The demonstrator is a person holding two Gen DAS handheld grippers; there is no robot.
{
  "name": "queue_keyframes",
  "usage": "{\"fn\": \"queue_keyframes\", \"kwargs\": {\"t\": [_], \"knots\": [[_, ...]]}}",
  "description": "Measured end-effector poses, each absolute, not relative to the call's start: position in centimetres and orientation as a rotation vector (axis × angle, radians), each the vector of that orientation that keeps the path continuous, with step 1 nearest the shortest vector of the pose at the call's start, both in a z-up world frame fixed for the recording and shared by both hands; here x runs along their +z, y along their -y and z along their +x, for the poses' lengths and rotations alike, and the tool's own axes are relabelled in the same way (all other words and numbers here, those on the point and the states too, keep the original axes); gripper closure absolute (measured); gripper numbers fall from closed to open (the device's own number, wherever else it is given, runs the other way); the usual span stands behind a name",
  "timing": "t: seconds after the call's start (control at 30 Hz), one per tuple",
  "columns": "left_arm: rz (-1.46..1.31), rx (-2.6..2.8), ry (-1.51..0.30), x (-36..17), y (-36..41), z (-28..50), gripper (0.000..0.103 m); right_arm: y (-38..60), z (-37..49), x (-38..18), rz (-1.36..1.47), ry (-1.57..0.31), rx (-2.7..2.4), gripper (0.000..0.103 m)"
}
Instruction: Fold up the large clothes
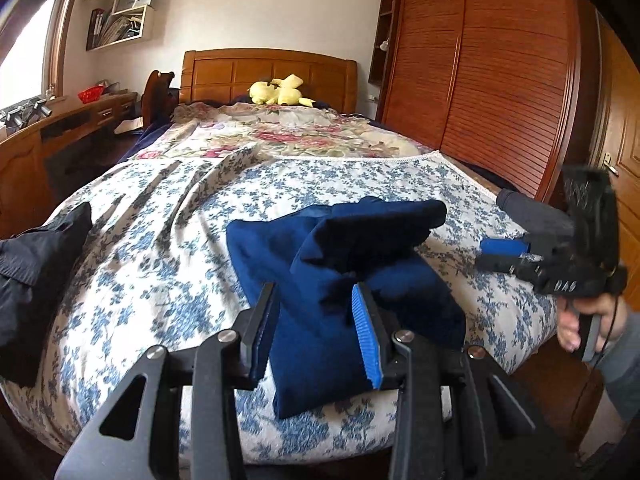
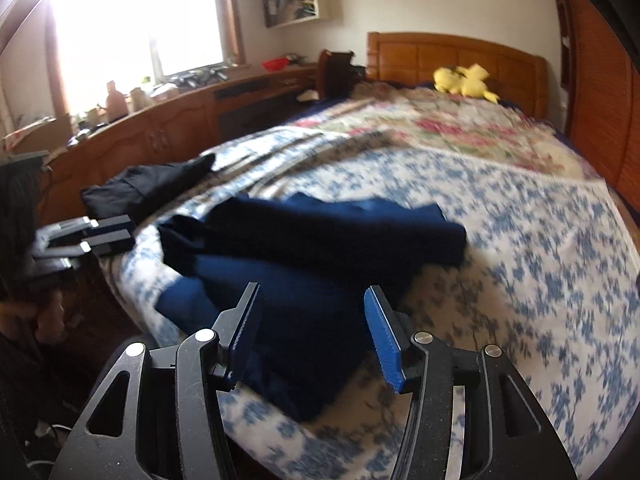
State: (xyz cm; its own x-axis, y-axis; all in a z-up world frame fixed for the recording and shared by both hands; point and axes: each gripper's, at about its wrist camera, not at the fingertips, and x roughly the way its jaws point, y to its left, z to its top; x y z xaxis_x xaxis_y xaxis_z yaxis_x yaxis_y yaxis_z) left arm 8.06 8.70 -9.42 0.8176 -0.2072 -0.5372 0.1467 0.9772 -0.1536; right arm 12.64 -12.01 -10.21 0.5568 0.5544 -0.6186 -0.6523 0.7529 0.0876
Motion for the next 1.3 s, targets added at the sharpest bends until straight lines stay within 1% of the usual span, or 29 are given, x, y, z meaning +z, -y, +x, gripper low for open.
{"fn": "queue_keyframes", "kwargs": {"t": [0.2,0.5,0.63,0.77,0.9,1.1,1.3], "knots": [[-0.127,-0.218,-0.614,-10.5,-8.3,10.9,0.067,14.0,15.3,-12.9,-0.136,-0.712,0.677,0.050],[-0.141,-0.202,-0.638,-12.2,-9.4,10.3,0.068,12.2,22.7,-16.6,-0.191,-0.770,0.665,0.050],[-0.140,-0.175,-0.665,-13.3,-9.9,9.4,0.068,9.2,25.6,-15.4,-0.242,-0.722,0.697,0.050],[-0.142,-0.141,-0.694,-14.4,-10.7,8.7,0.068,4.0,27.9,-12.3,-0.270,-0.648,0.776,0.050],[-0.163,-0.122,-0.675,-14.3,-11.9,8.2,0.068,1.0,27.7,-10.4,-0.318,-0.590,0.798,0.050],[-0.153,-0.146,-0.614,-11.6,-12.1,8.4,0.068,2.0,26.8,-12.6,-0.360,-0.657,0.779,0.050],[-0.085,-0.161,-0.638,-10.5,-10.8,11.3,0.067,5.2,25.9,-14.1,-0.327,-0.715,0.731,0.050]]}}
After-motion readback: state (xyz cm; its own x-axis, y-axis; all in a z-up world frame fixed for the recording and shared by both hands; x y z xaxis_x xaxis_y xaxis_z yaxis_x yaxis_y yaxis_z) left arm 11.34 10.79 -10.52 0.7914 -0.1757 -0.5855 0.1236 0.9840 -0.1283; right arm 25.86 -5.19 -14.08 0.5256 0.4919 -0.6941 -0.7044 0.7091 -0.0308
